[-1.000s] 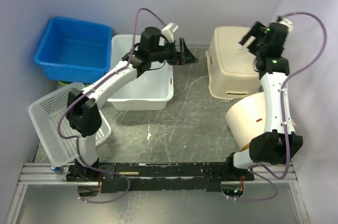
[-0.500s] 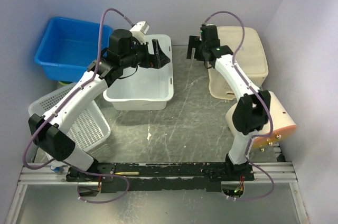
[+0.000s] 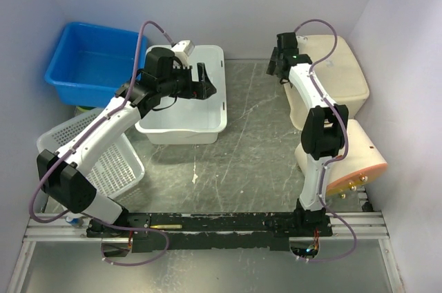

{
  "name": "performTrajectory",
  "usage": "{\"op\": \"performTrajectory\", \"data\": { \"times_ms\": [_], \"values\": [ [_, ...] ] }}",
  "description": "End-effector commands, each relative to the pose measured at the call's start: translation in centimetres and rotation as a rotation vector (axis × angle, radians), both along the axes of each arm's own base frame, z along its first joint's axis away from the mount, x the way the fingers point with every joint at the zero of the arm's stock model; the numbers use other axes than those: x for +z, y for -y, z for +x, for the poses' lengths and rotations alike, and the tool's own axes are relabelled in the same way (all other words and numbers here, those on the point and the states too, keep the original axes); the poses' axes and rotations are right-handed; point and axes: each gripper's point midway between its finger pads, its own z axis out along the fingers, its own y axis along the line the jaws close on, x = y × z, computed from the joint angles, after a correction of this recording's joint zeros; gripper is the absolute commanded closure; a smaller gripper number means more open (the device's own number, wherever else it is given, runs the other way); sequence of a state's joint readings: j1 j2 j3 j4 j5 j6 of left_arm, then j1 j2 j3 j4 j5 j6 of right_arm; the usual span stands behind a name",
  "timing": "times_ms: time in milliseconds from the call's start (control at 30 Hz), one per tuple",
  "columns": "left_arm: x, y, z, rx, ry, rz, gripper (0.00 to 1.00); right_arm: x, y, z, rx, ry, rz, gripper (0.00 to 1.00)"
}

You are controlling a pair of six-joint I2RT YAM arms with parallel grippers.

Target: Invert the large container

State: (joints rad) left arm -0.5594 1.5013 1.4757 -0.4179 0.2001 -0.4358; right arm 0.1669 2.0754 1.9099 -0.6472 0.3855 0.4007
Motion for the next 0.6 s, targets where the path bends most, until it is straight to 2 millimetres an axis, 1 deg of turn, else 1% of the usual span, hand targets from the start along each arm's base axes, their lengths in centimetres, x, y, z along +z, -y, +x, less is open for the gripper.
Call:
{"op": "performTrajectory", "data": {
  "times_ms": [0, 133, 200, 233, 300, 400, 467, 567],
  "values": [
    [0.2, -0.1, -0.1, -0.03, 0.008, 0.019, 0.01, 1.2, 1.4, 0.0, -0.082, 0.035, 0.0, 0.14],
    [-0.1, -0.1, -0.1, -0.027, -0.002, 0.02, 0.01, 2.0, 0.2, 0.3, -0.054, 0.06, 0.025, 0.14],
    [0.1, -0.4, 0.0, -0.01, 0.008, 0.025, 0.01, 2.7, -1.1, 0.4, -0.011, 0.071, 0.054, 0.14],
    [0.0, -0.8, 0.1, 0.005, 0.009, 0.037, 0.01, 3.2, -2.1, 0.4, 0.022, 0.081, 0.081, 0.14],
    [0.0, -1.8, 0.4, 0.057, 0.015, 0.075, 0.01, 5.9, -5.0, -0.1, 0.119, 0.147, 0.145, 0.14],
    [-0.2, -4.0, 0.4, 0.145, 0.019, 0.145, 0.01, 8.1, -11.1, -1.8, 0.319, 0.213, 0.264, 0.14],
    [-0.6, -5.6, 0.1, 0.201, 0.012, 0.19, 0.01, 8.4, -14.9, -3.4, 0.418, 0.211, 0.308, 0.14],
    [-1.5, -7.8, -0.8, 0.275, -0.015, 0.244, 0.01, 7.7, -18.7, -5.0, 0.49, 0.185, 0.33, 0.13]
  ]
}}
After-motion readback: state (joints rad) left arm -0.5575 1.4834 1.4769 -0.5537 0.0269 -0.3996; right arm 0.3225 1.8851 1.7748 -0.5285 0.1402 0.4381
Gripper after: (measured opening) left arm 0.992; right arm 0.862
